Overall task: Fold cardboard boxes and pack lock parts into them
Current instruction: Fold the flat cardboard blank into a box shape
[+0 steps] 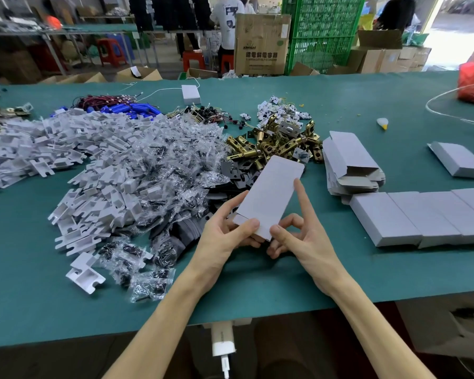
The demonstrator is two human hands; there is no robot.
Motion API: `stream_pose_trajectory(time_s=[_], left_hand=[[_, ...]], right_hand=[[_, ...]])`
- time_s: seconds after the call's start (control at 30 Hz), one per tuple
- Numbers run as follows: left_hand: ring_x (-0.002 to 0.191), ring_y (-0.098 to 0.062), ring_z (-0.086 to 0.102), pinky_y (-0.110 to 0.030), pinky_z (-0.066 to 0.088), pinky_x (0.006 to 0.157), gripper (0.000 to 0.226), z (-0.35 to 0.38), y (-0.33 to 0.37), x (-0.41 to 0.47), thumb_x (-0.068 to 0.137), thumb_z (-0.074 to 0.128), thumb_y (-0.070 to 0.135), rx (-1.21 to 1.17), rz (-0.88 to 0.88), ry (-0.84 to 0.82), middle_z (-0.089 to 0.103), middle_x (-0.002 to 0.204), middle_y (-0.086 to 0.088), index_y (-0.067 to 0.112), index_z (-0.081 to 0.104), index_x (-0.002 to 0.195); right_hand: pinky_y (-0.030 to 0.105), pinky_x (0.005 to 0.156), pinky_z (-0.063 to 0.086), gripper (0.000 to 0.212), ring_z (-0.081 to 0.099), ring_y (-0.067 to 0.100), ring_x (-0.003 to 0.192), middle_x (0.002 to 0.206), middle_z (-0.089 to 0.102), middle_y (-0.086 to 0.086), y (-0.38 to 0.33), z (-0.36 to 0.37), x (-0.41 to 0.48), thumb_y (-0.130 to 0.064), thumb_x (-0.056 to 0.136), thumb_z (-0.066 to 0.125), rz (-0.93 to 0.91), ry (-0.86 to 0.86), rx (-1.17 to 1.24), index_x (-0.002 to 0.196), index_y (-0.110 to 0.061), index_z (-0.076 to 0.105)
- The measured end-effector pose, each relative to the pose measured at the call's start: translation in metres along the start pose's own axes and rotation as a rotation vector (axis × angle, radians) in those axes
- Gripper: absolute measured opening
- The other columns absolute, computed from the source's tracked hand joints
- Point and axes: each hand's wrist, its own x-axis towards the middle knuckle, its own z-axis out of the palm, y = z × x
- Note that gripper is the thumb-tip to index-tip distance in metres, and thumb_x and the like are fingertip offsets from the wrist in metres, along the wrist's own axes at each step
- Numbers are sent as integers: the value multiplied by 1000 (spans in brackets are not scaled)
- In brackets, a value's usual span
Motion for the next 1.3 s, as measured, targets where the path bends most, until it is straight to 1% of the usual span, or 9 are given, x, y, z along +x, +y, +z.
stream_pose_trajectory(time_s=[0.13, 0.27, 0.4, 0.67, 0.77, 0.9, 1.03, 1.2, 1.3], left_hand=[[76, -28, 72, -34, 60, 78, 60, -2, 0, 2, 89, 78, 15, -25, -16, -13, 75, 102, -23, 26, 58, 144], [79, -28, 72, -34, 60, 79, 60, -4, 0, 2, 90, 77, 15, -34, -27, -38, 74, 111, -28, 26, 57, 146], [77, -27, 72, -33, 60, 77, 59, -5, -1, 3, 91, 76, 15, -53, -26, -34, 74, 106, -27, 25, 59, 146], [80, -31, 73, -35, 61, 79, 56, -5, 0, 2, 89, 79, 18, -69, -32, 0, 75, 106, -28, 26, 62, 141], [80, -32, 73, -36, 61, 80, 57, -4, -1, 2, 88, 80, 18, -67, -34, 8, 75, 108, -28, 25, 61, 141], [83, -34, 73, -36, 62, 81, 62, -4, -1, 2, 85, 83, 21, -57, -37, 15, 74, 110, -28, 23, 58, 142], [89, -38, 74, -38, 63, 83, 63, -3, -2, 2, 87, 82, 18, -32, -24, 22, 75, 111, -26, 21, 55, 143], [92, -42, 74, -49, 61, 92, 67, -3, -3, 1, 86, 82, 14, -14, -13, 25, 76, 109, -26, 20, 49, 144], [89, -42, 75, -46, 62, 89, 68, -3, -3, 1, 85, 84, 14, -17, -15, 36, 76, 109, -26, 21, 49, 143]], right_hand=[[39, 69, 61, 101, 71, 39, 70, 96, 59, 26, 1, -1, 1, -21, 87, 77, -9, 11, 18, 157, -56, 12], [37, 68, 60, 99, 70, 37, 69, 91, 62, 15, 3, -2, 1, -23, 87, 76, -6, 9, 34, 158, -53, 13], [39, 70, 60, 99, 70, 38, 71, 92, 64, 12, 3, -2, 1, -22, 87, 78, 4, 5, 25, 156, -57, 17], [35, 72, 59, 107, 73, 37, 79, 110, 62, 23, 2, -3, 3, -10, 83, 82, 16, -29, -12, 153, -61, 18], [36, 72, 60, 107, 73, 35, 78, 111, 62, 24, 2, -3, 3, -12, 83, 82, 20, -32, -11, 153, -61, 18], [36, 73, 60, 101, 72, 35, 76, 108, 63, 20, 2, -4, 2, -14, 86, 80, 10, -21, -27, 153, -61, 21], [34, 74, 59, 100, 71, 34, 77, 113, 61, 19, 1, -2, 2, -17, 87, 80, 12, -18, -40, 153, -60, 19], [33, 76, 58, 103, 69, 37, 76, 114, 60, 18, -1, -1, 3, -23, 84, 80, 9, -29, -69, 155, -59, 14], [33, 76, 58, 102, 68, 37, 76, 114, 59, 18, -1, 0, 3, -21, 85, 78, 7, -33, -80, 156, -57, 14]])
